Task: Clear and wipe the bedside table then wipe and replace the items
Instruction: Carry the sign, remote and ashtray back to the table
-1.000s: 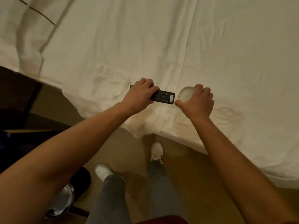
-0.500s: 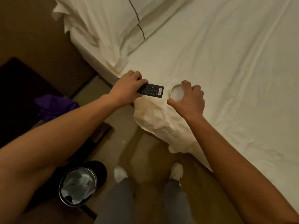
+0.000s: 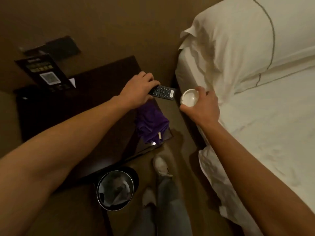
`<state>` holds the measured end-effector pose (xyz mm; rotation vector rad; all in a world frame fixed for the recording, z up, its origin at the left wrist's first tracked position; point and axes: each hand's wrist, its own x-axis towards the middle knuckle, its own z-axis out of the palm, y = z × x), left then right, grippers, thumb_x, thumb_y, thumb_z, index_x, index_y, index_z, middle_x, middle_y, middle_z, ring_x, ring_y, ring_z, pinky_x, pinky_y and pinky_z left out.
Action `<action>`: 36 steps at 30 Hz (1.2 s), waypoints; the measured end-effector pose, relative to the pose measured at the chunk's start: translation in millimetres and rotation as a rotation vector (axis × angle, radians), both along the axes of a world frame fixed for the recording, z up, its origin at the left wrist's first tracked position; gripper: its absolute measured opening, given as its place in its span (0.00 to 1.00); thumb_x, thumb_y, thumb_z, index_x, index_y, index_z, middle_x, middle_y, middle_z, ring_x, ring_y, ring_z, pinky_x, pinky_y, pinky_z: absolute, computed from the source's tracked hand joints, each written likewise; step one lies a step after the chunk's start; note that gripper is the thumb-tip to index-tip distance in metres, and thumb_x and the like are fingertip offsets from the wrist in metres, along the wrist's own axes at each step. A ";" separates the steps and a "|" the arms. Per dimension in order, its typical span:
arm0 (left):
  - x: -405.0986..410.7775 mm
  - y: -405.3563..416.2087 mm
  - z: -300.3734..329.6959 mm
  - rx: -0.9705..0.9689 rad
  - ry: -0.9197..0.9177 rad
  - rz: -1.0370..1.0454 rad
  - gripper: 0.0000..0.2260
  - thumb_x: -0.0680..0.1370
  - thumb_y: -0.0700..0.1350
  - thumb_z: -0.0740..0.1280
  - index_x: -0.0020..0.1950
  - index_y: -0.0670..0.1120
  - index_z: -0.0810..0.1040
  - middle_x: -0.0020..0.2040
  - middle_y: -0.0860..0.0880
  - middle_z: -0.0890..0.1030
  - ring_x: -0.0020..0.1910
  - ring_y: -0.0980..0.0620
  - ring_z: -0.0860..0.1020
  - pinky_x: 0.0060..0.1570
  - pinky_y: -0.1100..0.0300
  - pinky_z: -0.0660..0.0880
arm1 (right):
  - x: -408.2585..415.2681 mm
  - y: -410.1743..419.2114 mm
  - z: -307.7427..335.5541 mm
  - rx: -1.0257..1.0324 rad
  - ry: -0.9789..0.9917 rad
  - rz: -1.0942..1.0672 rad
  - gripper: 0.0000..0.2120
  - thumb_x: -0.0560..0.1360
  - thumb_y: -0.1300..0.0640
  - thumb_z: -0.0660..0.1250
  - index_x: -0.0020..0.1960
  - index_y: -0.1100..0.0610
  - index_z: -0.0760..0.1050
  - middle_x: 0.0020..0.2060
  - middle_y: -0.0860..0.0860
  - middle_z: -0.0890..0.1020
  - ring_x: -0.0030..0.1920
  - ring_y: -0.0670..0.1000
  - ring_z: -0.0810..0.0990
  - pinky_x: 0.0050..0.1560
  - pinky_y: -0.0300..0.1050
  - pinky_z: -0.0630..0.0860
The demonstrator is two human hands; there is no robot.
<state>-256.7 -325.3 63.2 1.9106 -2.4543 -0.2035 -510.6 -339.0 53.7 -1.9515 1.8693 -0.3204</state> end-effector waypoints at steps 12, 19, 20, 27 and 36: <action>163.3 4.2 -59.7 0.162 0.025 0.497 0.29 0.76 0.44 0.75 0.75 0.48 0.70 0.67 0.44 0.71 0.67 0.42 0.69 0.64 0.43 0.73 | 180.3 -103.7 -63.4 0.110 0.040 0.419 0.41 0.67 0.37 0.75 0.75 0.49 0.65 0.67 0.58 0.71 0.66 0.62 0.71 0.56 0.58 0.75; 212.6 -11.4 -87.1 0.155 0.017 0.621 0.29 0.76 0.44 0.75 0.75 0.47 0.71 0.67 0.44 0.72 0.66 0.42 0.70 0.62 0.45 0.73 | 254.4 -144.0 -86.4 0.138 0.093 0.577 0.41 0.68 0.38 0.76 0.75 0.47 0.63 0.68 0.57 0.70 0.67 0.61 0.70 0.61 0.60 0.77; 219.6 -14.8 -93.0 0.161 0.017 0.634 0.29 0.76 0.44 0.75 0.75 0.47 0.71 0.67 0.44 0.72 0.66 0.42 0.70 0.62 0.45 0.73 | 266.8 -150.6 -89.6 0.145 0.094 0.594 0.42 0.68 0.39 0.77 0.75 0.48 0.63 0.68 0.57 0.70 0.67 0.61 0.70 0.61 0.60 0.77; 247.9 -33.5 -111.0 0.178 0.044 0.656 0.29 0.75 0.44 0.75 0.75 0.47 0.71 0.65 0.44 0.72 0.65 0.41 0.69 0.62 0.44 0.73 | 313.5 -180.8 -100.9 0.155 0.129 0.651 0.41 0.66 0.44 0.79 0.75 0.49 0.65 0.67 0.57 0.70 0.67 0.62 0.70 0.62 0.59 0.75; 261.3 -42.6 -120.9 0.213 0.086 0.667 0.29 0.74 0.46 0.76 0.74 0.48 0.72 0.64 0.44 0.73 0.64 0.42 0.70 0.62 0.44 0.74 | 328.4 -189.5 -119.4 0.130 0.173 0.686 0.42 0.65 0.42 0.79 0.74 0.50 0.66 0.67 0.58 0.71 0.66 0.63 0.70 0.62 0.59 0.73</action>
